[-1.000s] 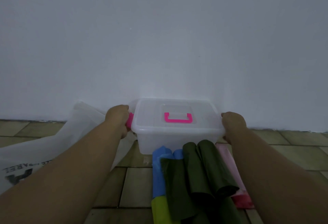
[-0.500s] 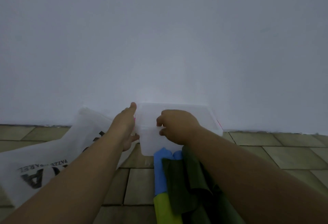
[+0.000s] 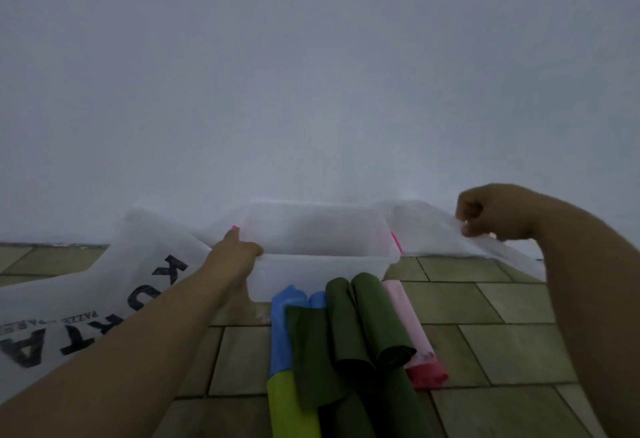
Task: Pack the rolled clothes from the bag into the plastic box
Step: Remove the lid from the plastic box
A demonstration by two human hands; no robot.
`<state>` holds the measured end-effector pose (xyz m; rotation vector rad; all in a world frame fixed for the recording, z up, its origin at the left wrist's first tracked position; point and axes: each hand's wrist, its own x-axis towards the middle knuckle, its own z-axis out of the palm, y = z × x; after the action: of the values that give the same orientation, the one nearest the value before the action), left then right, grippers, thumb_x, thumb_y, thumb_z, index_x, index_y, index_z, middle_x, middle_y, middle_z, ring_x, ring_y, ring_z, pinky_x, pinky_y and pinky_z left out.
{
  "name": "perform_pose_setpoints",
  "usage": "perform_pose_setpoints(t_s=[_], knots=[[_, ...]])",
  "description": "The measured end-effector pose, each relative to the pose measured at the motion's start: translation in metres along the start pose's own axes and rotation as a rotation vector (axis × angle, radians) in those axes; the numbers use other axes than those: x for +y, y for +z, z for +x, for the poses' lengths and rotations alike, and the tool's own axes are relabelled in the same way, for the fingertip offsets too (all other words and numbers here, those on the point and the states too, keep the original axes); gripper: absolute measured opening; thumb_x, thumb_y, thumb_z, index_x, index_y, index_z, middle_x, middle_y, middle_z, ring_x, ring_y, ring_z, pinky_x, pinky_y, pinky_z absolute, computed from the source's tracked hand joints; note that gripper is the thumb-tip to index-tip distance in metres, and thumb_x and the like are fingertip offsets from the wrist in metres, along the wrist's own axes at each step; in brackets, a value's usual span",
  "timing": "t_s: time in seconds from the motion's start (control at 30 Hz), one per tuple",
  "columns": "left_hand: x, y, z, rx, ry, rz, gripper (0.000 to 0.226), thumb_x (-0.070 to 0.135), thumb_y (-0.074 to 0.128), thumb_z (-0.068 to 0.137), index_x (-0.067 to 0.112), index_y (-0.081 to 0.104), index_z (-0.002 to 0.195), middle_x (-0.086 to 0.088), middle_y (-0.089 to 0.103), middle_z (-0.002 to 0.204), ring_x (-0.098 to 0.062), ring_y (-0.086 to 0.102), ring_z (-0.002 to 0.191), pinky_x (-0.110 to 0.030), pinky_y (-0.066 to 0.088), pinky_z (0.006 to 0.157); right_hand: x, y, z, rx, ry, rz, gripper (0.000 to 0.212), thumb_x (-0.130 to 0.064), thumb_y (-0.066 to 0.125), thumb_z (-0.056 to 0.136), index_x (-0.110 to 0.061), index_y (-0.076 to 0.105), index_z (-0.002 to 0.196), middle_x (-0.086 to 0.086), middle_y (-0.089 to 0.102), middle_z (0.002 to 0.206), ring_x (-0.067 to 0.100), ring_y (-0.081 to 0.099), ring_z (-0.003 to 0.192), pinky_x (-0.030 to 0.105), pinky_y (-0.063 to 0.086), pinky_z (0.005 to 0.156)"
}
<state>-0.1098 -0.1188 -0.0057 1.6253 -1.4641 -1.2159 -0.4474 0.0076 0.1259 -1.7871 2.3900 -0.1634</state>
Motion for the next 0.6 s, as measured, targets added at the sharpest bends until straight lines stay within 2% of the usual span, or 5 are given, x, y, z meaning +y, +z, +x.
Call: perform_pose_setpoints(t_s=[0.13, 0.23, 0.37, 0.5, 0.6], knots=[[-0.001, 0.003, 0.003, 0.023, -0.009, 0.001, 0.072, 0.017, 0.053, 0.093, 0.019, 0.012, 0.151, -0.014, 0.024, 0.152, -0.036, 0.034, 0.13, -0.046, 0.038, 0.106, 0.029, 0.074, 0.013, -0.13, 0.086, -0.176, 0.019, -0.014, 0.071, 0.078, -0.024, 0.055, 0.083, 0.004, 0.06, 0.1, 0.021, 0.055, 0.09, 0.026, 0.043, 0.075], [-0.002, 0.004, 0.004, 0.025, -0.004, 0.003, 0.072, 0.016, 0.053, 0.093, 0.018, 0.012, 0.151, -0.013, 0.023, 0.154, -0.036, 0.032, 0.132, -0.046, 0.036, 0.107, 0.027, 0.127, 0.019, -0.086, 0.065, -0.24, 0.017, -0.011, 0.055, 0.084, -0.025, 0.05, 0.092, 0.004, 0.056, 0.109, 0.021, 0.054, 0.093, 0.028, 0.044, 0.078], [-0.008, 0.004, 0.006, 0.038, 0.037, -0.001, 0.069, 0.018, 0.052, 0.093, 0.019, 0.014, 0.151, -0.012, 0.026, 0.152, -0.035, 0.034, 0.131, -0.047, 0.037, 0.106, 0.008, 0.155, 0.032, -0.069, 0.107, -0.006, 0.031, 0.0, 0.046, 0.084, -0.026, 0.053, 0.099, 0.002, 0.05, 0.108, 0.019, 0.05, 0.087, 0.028, 0.042, 0.073], [-0.012, 0.004, 0.007, 0.031, 0.057, -0.01, 0.066, 0.017, 0.052, 0.093, 0.019, 0.018, 0.15, -0.013, 0.031, 0.149, -0.035, 0.038, 0.127, -0.048, 0.038, 0.105, -0.008, 0.155, 0.046, -0.113, 0.121, 0.224, 0.028, -0.001, 0.046, 0.09, -0.019, 0.061, 0.106, 0.006, 0.055, 0.104, 0.011, 0.049, 0.078, 0.025, 0.04, 0.074], [-0.013, 0.001, 0.008, 0.001, 0.059, -0.036, 0.067, 0.017, 0.053, 0.093, 0.02, 0.019, 0.15, -0.013, 0.033, 0.148, -0.034, 0.039, 0.127, -0.048, 0.038, 0.106, -0.017, 0.152, 0.055, -0.131, 0.097, 0.255, 0.025, -0.009, 0.048, 0.093, -0.014, 0.062, 0.113, 0.008, 0.059, 0.117, 0.019, 0.054, 0.097, 0.027, 0.041, 0.087]])
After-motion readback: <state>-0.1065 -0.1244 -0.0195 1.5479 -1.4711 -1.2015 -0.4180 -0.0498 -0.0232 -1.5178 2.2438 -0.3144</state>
